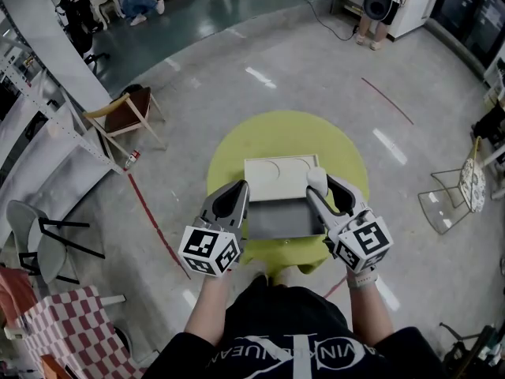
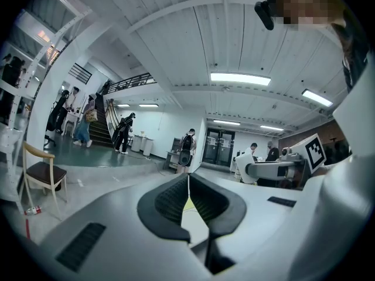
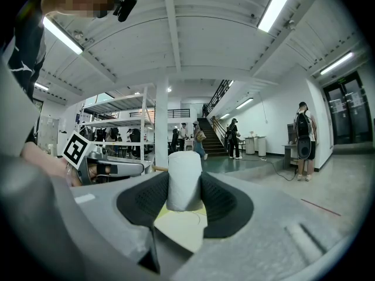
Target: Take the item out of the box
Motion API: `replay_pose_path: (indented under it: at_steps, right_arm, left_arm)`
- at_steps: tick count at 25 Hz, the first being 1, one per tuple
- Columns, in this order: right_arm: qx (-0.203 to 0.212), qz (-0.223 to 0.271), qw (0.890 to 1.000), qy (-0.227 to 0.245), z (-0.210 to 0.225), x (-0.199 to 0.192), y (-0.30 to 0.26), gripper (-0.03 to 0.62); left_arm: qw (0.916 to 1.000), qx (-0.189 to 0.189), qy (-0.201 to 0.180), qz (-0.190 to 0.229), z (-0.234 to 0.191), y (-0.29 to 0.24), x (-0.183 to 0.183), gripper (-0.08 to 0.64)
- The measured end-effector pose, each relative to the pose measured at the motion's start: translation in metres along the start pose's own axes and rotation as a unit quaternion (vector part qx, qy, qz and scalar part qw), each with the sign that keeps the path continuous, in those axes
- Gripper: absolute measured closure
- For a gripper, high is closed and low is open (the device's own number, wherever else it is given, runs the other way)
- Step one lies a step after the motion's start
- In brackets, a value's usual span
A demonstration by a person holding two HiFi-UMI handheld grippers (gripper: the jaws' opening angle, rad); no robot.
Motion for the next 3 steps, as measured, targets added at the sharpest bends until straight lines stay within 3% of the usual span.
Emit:
replay_pose_path:
  at_steps: [3]
  right_arm:
    - [-0.007,-0.002,1.0,-0.002,0.0021,-0.0014,0.0003,0.425]
  left_arm:
    - [1.0,-0.001,0.001,-0.001,-0.0004,-0.0005,-0.0006,0.545]
Point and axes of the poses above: the fingertips, and each gripper's own axes: y backward along the fingers, z to its right, x out of its top, the point moved 1 cm from there along y, backward along the fingers, and after that the axes turned 14 degrees about z, right-handed, at the moved point
